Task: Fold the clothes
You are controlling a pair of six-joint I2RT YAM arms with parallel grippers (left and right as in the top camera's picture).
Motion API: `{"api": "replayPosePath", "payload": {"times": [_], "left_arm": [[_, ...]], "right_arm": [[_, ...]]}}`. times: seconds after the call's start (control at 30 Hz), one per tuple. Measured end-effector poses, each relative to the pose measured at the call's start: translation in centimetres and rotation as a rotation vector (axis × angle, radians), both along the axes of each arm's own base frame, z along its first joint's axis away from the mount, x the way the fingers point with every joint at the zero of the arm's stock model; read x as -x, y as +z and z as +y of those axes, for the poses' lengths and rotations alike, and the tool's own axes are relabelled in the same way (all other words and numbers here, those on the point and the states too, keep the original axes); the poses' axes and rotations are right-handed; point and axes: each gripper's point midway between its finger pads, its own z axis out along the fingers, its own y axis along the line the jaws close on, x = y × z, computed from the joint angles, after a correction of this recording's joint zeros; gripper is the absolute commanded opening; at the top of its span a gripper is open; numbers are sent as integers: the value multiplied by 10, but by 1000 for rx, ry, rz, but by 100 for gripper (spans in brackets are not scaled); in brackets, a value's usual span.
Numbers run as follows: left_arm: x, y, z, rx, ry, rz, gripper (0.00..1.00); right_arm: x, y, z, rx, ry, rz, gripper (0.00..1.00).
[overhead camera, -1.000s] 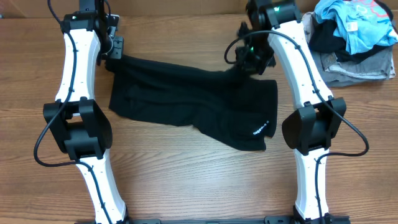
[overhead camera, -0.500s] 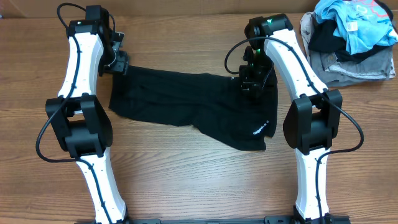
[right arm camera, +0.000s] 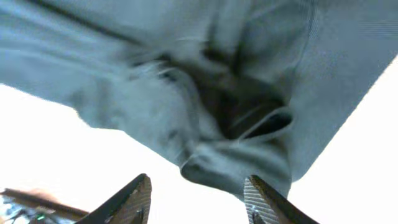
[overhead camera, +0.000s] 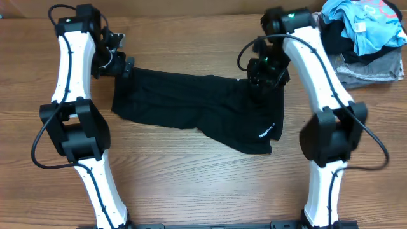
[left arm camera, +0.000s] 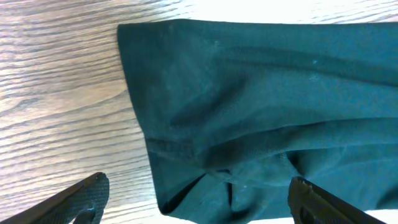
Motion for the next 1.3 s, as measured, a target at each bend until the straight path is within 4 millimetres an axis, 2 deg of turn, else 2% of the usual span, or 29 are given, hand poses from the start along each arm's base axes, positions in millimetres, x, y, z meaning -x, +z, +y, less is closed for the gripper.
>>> {"api": "replayPosePath", "payload": {"times": [0.2,0.33,0.5,0.6,0.87,1.1,1.3], "left_arm": [[0,-5,21,30,32,-13,99],[0,-12,25,37,40,-16,100],[0,-31,24,44,32,-17,100],[4,-44,23,47,32,0,98],[15,-72,17,70,27,28,87],[15,-77,6,83,8,31,79],[17,-83,-7,82,-21,37,78]], "right_arm": [[22,81,14,-58,16,-196,52],[35,105,20,-18,4,-268,53],[41,110,26,40,-11,-299,53],[40,109,22,67,-31,-306,53],[37,109,17,96,-55,-315,53],[35,109,16,103,-62,-326,57],[32,110,16,105,-63,-337,59]]}}
